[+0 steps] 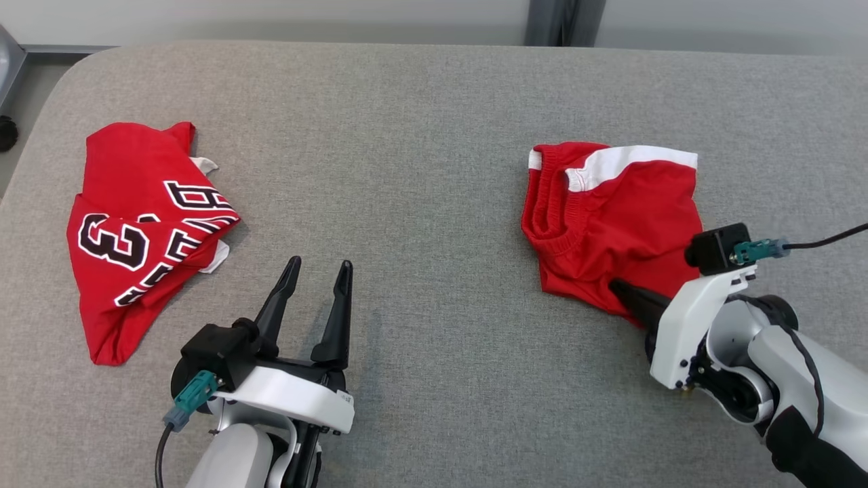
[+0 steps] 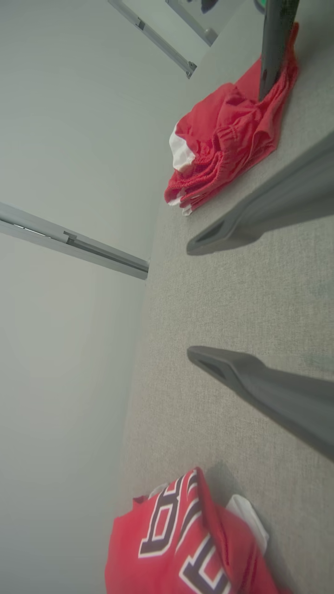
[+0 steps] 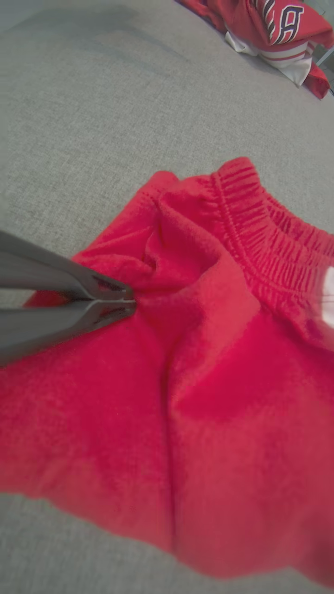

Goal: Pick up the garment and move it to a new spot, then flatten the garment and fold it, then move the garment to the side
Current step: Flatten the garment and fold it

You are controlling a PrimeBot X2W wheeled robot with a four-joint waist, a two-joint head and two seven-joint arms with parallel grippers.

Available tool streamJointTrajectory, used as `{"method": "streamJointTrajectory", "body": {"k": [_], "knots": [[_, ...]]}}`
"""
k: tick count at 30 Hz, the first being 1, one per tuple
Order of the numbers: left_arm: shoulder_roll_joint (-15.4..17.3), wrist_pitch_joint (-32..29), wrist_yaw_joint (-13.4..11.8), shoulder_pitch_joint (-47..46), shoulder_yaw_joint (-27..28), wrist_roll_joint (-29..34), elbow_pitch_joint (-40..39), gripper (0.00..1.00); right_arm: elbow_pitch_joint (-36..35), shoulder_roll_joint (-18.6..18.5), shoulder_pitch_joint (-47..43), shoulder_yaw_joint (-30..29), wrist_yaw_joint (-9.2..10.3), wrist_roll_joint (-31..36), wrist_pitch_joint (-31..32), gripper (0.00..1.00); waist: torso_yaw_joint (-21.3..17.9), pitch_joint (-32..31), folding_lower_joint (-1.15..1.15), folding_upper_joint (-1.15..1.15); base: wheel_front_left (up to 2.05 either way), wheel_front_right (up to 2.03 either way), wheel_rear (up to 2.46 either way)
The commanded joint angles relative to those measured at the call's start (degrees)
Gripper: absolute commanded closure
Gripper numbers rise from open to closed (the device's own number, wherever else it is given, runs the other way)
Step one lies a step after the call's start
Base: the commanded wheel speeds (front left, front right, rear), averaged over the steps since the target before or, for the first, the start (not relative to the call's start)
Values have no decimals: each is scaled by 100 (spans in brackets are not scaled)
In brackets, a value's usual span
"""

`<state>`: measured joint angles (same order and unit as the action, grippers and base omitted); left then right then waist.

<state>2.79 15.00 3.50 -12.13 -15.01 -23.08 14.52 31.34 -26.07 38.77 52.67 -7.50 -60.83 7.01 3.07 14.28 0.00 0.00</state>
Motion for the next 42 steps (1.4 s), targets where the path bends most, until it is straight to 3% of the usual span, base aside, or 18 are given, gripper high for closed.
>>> {"method": "streamJointTrajectory", "body": {"k": [1, 10, 20, 28, 35, 42], "knots": [[22, 18, -15, -99, -4, -34, -24, 0, -98, -62, 32, 171, 0, -152, 35, 100, -27, 13, 0, 0, 0, 0, 0], [23, 19, -18, -149, -26, -45, -11, 0, -459, -284, 319, 824, 0, -544, -512, 100, -95, 47, 0, 0, 0, 0, 0], [22, 18, 25, -204, -71, -64, 11, 0, 369, -247, 885, 908, 0, -456, -1083, 100, 75, 91, 0, 0, 0, 0, 0], [22, 19, 15, -262, -150, -116, 7, 0, 1145, 10, 1358, 1209, 0, -481, -932, 100, 361, 194, 0, 0, 0, 0, 0], [22, 19, -46, -161, -109, -160, 18, 0, 931, 45, 1294, 1675, 0, -771, -571, 100, 453, 142, 0, 0, 0, 0, 0], [23, 19, -40, -248, -144, -164, -16, 0, 1122, 136, 1584, 1828, 0, -858, -682, 100, 409, 187, 0, 0, 0, 0, 0]]}}
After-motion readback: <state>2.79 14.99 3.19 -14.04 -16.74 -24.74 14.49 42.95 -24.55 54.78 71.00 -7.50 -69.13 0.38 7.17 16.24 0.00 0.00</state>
